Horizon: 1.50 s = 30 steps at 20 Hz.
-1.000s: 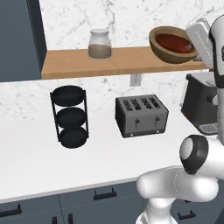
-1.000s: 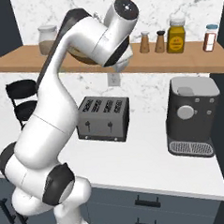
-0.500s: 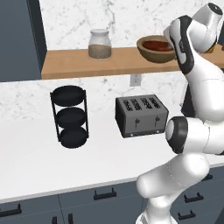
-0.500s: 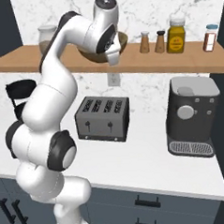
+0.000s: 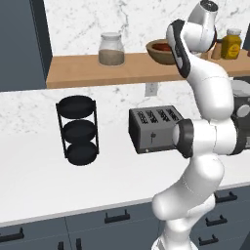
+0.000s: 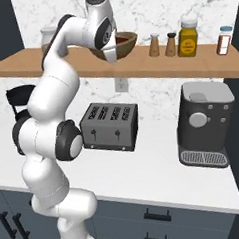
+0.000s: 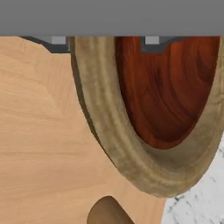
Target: Pick up the bowls on the counter and stack them on top of one another in the open cabinet. Place the smaller bowl on top of the larger bowl.
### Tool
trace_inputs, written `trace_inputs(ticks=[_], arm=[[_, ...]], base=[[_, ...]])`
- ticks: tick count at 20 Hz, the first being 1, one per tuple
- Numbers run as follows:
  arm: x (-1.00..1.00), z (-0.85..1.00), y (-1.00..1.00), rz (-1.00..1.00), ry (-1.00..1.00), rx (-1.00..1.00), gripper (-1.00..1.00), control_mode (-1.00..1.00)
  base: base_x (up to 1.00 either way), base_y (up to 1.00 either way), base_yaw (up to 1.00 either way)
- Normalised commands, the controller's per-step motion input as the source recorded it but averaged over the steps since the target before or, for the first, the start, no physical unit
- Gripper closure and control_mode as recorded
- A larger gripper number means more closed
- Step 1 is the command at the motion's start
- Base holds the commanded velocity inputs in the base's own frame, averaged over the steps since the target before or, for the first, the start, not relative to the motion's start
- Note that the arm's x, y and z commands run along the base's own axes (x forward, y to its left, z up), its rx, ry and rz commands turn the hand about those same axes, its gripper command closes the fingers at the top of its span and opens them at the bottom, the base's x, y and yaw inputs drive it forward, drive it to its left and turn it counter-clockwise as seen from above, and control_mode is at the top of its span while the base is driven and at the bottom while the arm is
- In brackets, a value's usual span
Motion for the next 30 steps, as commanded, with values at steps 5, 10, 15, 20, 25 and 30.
trace_inputs(ticks=[5,10,15,20,25,30], arm=[[-0.96,-0.24,0.0,-0.03,-0.1,0.02,-1.0,-1.0],[-1.0,-0.65,-0.03,-0.01,-0.03,0.05,-1.0,-1.0],[-1.0,-1.0,-0.1,0.0,0.1,0.0,-1.0,-1.0],[-1.0,-1.0,-0.45,0.0,0.18,0.05,-1.0,-1.0],[-0.84,-1.0,-0.79,0.06,0.1,0.15,-1.0,-1.0],[-0.23,-0.82,-0.54,0.05,0.07,0.16,-1.0,-1.0]], base=[[0.0,0.0,0.0],[0.0,0.0,0.0],[0.0,0.0,0.0],[0.0,0.0,0.0],[0.0,0.0,0.0],[0.0,0.0,0.0]])
